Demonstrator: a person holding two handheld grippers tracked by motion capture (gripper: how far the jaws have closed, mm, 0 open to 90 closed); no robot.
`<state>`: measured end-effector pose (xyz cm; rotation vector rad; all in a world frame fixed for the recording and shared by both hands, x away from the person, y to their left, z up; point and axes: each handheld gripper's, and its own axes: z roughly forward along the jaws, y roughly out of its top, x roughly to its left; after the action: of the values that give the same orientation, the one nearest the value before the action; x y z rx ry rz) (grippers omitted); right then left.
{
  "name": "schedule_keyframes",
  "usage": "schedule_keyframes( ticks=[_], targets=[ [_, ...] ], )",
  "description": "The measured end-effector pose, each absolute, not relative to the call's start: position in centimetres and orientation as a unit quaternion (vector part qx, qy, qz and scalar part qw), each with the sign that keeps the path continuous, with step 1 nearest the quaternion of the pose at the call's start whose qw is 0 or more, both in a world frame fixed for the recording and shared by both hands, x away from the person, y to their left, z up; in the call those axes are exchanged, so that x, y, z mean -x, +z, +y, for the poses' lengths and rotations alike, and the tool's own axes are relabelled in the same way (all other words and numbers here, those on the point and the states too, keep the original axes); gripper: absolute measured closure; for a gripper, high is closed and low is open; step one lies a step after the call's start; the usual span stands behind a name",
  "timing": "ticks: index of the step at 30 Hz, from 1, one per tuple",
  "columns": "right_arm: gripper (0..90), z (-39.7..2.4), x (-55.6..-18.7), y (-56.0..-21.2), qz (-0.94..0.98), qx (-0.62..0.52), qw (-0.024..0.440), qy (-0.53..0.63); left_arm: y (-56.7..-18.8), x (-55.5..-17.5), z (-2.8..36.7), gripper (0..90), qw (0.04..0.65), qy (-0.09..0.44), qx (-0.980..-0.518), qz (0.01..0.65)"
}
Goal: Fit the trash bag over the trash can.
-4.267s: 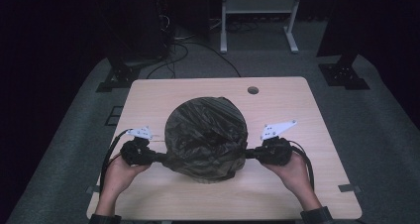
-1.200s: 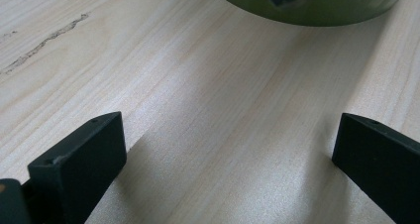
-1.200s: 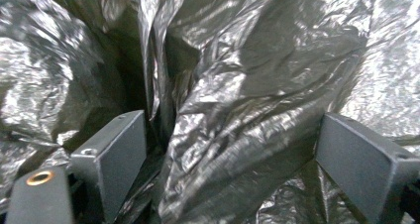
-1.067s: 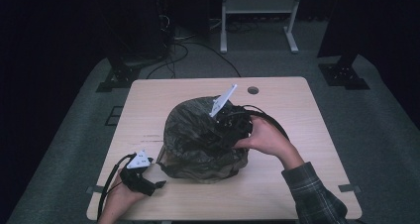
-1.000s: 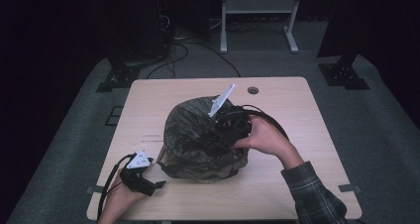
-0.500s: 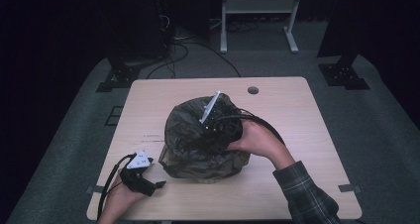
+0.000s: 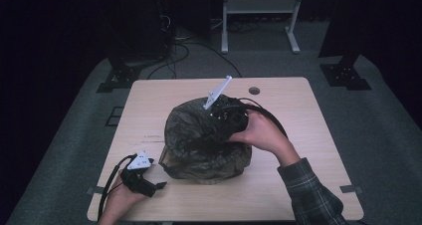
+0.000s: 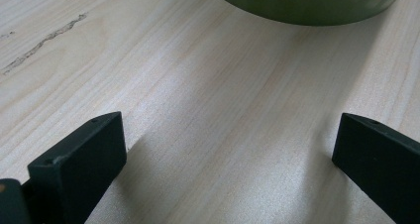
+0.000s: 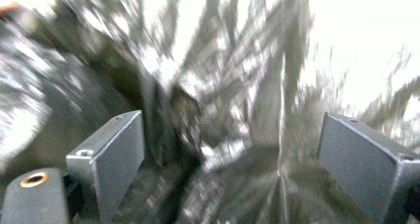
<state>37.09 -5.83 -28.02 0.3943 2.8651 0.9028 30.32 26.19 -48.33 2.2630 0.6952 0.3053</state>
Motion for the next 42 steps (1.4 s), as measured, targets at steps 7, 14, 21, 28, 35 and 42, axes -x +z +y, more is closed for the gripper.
schedule_keyframes(
  ticks=[7,14,21,28,35,42],
  targets=[
    [9.6,-3.4,-37.0,-27.4,0.943,-0.110,0.049,0.311,-48.3,-30.3,26.2,0.0,0.368,0.119,-0.881,0.271],
    [9.6,-0.3,-37.5,-28.3,0.947,-0.103,0.048,0.302,-48.3,-30.3,26.2,0.0,0.368,0.119,-0.881,0.271],
    [9.6,2.2,-38.4,-30.2,0.955,-0.100,0.037,0.277,-48.3,-30.3,26.2,0.0,0.368,0.119,-0.882,0.270],
    [9.5,3.7,-38.8,-31.9,0.962,-0.100,0.030,0.252,-48.3,-30.3,26.2,0.0,0.368,0.118,-0.883,0.268],
    [9.4,4.1,-39.1,-32.3,0.965,-0.105,0.029,0.238,-48.3,-30.3,26.2,0.0,0.367,0.118,-0.883,0.268],
    [9.4,1.4,-39.3,-30.2,0.957,-0.120,0.049,0.259,-48.3,-30.3,26.2,0.0,0.368,0.118,-0.883,0.267]
  ],
)
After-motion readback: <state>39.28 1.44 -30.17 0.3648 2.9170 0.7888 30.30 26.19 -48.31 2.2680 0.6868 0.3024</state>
